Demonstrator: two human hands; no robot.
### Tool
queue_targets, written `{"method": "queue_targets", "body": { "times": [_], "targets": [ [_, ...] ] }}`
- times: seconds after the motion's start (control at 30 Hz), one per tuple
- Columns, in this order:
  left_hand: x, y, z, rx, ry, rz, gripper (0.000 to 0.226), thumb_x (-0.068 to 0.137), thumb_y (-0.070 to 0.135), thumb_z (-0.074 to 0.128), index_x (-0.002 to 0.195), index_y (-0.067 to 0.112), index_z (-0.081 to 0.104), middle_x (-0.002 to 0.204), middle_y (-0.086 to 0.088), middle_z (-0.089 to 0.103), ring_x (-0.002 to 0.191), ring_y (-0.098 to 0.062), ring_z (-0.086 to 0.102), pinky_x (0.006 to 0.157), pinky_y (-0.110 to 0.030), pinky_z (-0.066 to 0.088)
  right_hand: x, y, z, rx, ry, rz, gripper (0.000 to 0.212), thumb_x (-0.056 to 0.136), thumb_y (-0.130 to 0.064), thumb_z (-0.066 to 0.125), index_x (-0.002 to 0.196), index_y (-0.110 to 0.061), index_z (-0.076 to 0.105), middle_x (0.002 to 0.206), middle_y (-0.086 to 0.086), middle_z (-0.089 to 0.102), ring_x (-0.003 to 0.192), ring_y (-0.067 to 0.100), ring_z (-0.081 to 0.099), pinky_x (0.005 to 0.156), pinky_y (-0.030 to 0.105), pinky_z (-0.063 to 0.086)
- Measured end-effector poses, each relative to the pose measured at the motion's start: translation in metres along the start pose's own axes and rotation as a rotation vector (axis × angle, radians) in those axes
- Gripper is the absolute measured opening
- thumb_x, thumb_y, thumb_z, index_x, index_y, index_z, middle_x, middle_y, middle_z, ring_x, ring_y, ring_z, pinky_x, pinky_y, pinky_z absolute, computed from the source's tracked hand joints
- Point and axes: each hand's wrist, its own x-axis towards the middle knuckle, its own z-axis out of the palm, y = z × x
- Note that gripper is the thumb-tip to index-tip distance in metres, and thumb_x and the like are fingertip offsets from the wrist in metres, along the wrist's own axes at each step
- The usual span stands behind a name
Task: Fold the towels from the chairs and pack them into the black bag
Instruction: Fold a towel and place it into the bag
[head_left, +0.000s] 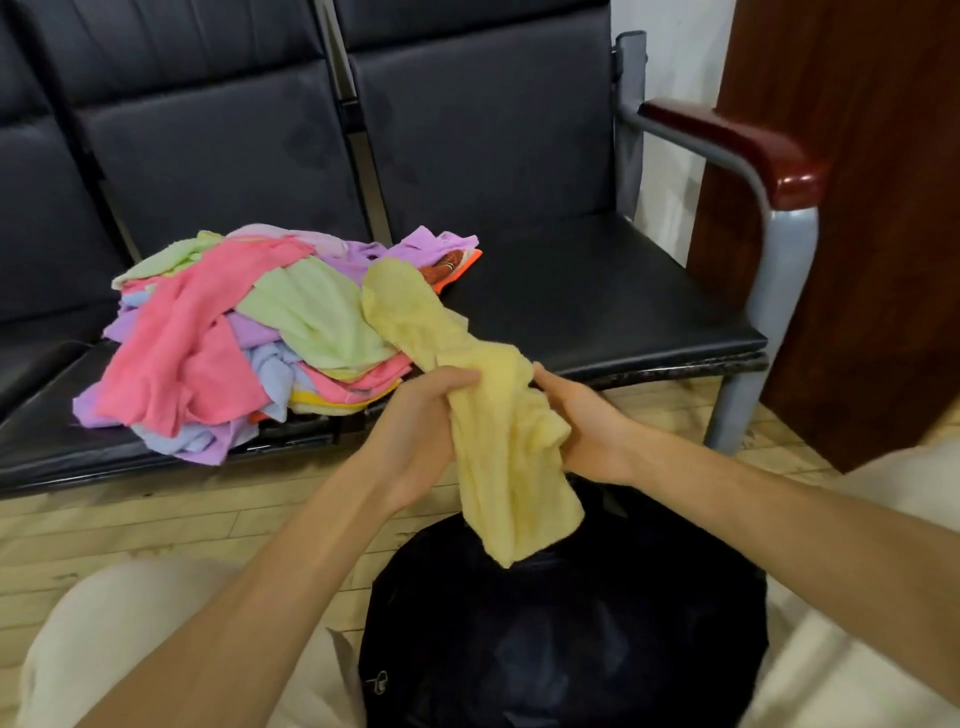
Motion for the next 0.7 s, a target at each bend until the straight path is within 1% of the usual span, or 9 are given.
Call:
{"method": "queue_targets", "body": {
  "times": [0.07, 0.17, 0.23, 0.27, 0.37, 0.43, 0.5, 0.57, 0.7],
  "targets": [
    [0.0, -0.003, 0.005, -0.004, -0.039, -0.03, 0.031, 0.096, 0.019, 0.042, 0.096, 0.018, 0.073, 0.101, -0.003, 0.073, 0.093, -0.017, 0.069, 0.078, -0.034, 0.051, 0.0, 0.004, 0.001, 0.061, -0.062, -0.003, 0.052, 0.097, -0.052, 0.045, 0.128, -0.013, 0.062, 0.125, 0.012, 0.065, 0.109, 0.027, 0.064, 0.09, 0.04, 0.051],
    [0.003, -0.006, 0.008, 0.006, -0.014, -0.089, 0.036, 0.096, 0.031, 0.046, 0.084, 0.024, 0.079, 0.101, -0.002, 0.074, 0.095, -0.014, 0.07, 0.084, -0.033, 0.05, -0.004, 0.002, 0.001, 0.097, -0.1, 0.019, 0.041, 0.098, -0.039, 0.05, 0.114, -0.007, 0.068, 0.108, 0.012, 0.071, 0.096, 0.025, 0.068, 0.087, 0.038, 0.052],
    [0.007, -0.011, 0.006, 0.061, 0.056, -0.108, 0.027, 0.094, 0.035, 0.052, 0.097, 0.022, 0.074, 0.106, -0.001, 0.073, 0.101, -0.015, 0.068, 0.094, -0.036, 0.048, -0.007, -0.004, 0.001, 0.021, -0.064, 0.012, 0.029, 0.096, -0.028, 0.053, 0.104, -0.005, 0.07, 0.098, 0.01, 0.073, 0.087, 0.023, 0.07, 0.078, 0.034, 0.056],
    [0.01, -0.013, 0.004, 0.101, 0.097, -0.11, 0.026, 0.093, 0.037, 0.054, 0.105, 0.02, 0.07, 0.108, 0.0, 0.072, 0.105, -0.016, 0.066, 0.101, -0.038, 0.045, -0.008, -0.007, 0.0, -0.022, -0.03, -0.013, 0.026, 0.095, -0.024, 0.055, 0.105, -0.004, 0.069, 0.099, 0.011, 0.072, 0.087, 0.023, 0.07, 0.076, 0.033, 0.057],
    [0.015, -0.017, -0.005, 0.238, 0.207, -0.104, 0.033, 0.087, 0.042, 0.06, 0.112, 0.021, 0.067, 0.109, 0.006, 0.072, 0.11, -0.017, 0.062, 0.107, -0.043, 0.039, -0.007, -0.02, -0.005, -0.062, 0.037, -0.133, 0.028, 0.092, -0.017, 0.059, 0.113, -0.001, 0.068, 0.106, 0.013, 0.071, 0.095, 0.025, 0.069, 0.082, 0.036, 0.056],
    [0.017, -0.018, -0.009, 0.286, 0.257, -0.117, 0.034, 0.085, 0.039, 0.059, 0.11, 0.019, 0.068, 0.108, 0.002, 0.072, 0.109, -0.02, 0.062, 0.104, -0.044, 0.041, -0.009, -0.03, -0.008, -0.097, 0.045, -0.233, 0.026, 0.094, -0.016, 0.056, 0.11, 0.0, 0.068, 0.105, 0.012, 0.071, 0.095, 0.023, 0.068, 0.084, 0.035, 0.054],
    [0.017, -0.021, -0.012, 0.283, 0.264, -0.13, 0.027, 0.092, 0.027, 0.053, 0.11, 0.012, 0.068, 0.108, -0.006, 0.072, 0.104, -0.023, 0.064, 0.098, -0.041, 0.046, -0.014, -0.036, -0.008, -0.131, 0.06, -0.322, 0.019, 0.096, -0.014, 0.051, 0.097, -0.002, 0.067, 0.094, 0.009, 0.07, 0.089, 0.021, 0.065, 0.082, 0.033, 0.052],
    [0.018, -0.023, -0.012, 0.194, 0.234, -0.158, 0.028, 0.094, 0.02, 0.05, 0.114, 0.008, 0.065, 0.109, -0.01, 0.071, 0.101, -0.024, 0.065, 0.094, -0.039, 0.046, -0.018, -0.038, -0.006, -0.163, 0.059, -0.365, 0.017, 0.097, -0.01, 0.047, 0.087, -0.009, 0.06, 0.084, 0.005, 0.064, 0.082, 0.019, 0.061, 0.077, 0.032, 0.05],
    [0.021, -0.019, -0.009, -0.031, 0.187, -0.219, 0.029, 0.092, 0.019, 0.053, 0.114, 0.004, 0.063, 0.095, -0.01, 0.07, 0.082, -0.02, 0.066, 0.078, -0.035, 0.051, -0.02, -0.035, -0.002, -0.259, 0.02, -0.35, 0.014, 0.097, -0.011, 0.048, 0.086, -0.011, 0.056, 0.085, 0.004, 0.061, 0.081, 0.018, 0.06, 0.079, 0.034, 0.049]
  ]
}}
